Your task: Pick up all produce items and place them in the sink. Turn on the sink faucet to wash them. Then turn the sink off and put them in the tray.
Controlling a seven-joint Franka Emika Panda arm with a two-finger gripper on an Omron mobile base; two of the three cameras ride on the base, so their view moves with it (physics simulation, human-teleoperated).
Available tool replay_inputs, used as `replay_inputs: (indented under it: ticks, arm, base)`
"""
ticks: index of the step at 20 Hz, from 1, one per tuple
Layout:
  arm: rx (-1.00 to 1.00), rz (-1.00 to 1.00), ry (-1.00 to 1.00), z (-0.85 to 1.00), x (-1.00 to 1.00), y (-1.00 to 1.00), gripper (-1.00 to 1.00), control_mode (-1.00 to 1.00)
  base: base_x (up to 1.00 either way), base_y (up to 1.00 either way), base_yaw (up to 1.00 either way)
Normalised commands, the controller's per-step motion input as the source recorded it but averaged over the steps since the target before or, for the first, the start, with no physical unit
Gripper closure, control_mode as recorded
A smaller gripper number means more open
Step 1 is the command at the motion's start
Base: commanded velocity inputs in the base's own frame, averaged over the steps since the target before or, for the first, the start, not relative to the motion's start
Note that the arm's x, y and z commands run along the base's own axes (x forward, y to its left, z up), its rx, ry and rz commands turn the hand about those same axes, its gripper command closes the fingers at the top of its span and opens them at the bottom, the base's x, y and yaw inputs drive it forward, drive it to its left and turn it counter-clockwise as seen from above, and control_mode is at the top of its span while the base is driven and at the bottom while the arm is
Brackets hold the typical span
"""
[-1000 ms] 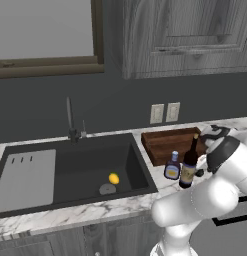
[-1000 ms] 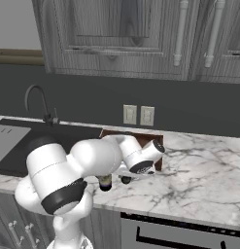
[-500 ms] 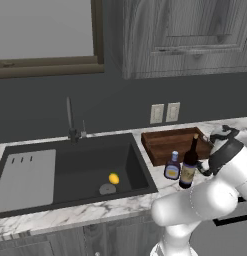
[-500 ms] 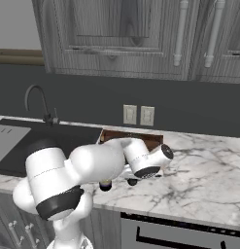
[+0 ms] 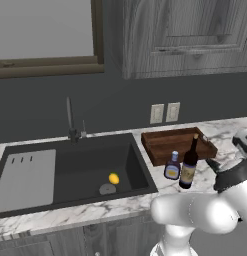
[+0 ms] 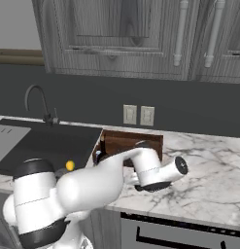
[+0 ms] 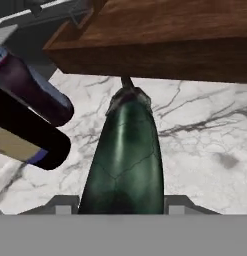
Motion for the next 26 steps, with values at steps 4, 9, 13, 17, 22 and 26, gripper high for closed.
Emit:
replay_inputs:
  ticks: [4, 9, 13, 17, 22, 26]
  arm:
    - [0.00, 0.00, -0.30, 0.26, -0.72, 0.00, 1.00, -1.00]
    - [0.00, 0.00, -0.19, 0.47, -0.46, 0.23, 1.00, -1.00]
    - [0.00, 0.00, -0.12, 0.59, -0.29, 0.38, 1.00, -1.00]
    - [0.00, 0.00, -0.08, 0.63, -0.25, 0.41, 1.00, -1.00]
    - [-0.04, 0.00, -0.03, 0.51, -0.23, 0.48, 1.00, -1.00]
    - [-0.07, 0.00, 0.00, 0.42, -0.16, 0.70, 1.00, -1.00]
  base:
    - [0.00, 0.00, 0.00]
    - [0.00, 0.00, 0.00]
    - [0.00, 0.00, 0.00]
    - [0.00, 0.00, 0.00]
    - [0.00, 0.00, 0.00]
    - [0.00, 0.00, 0.00]
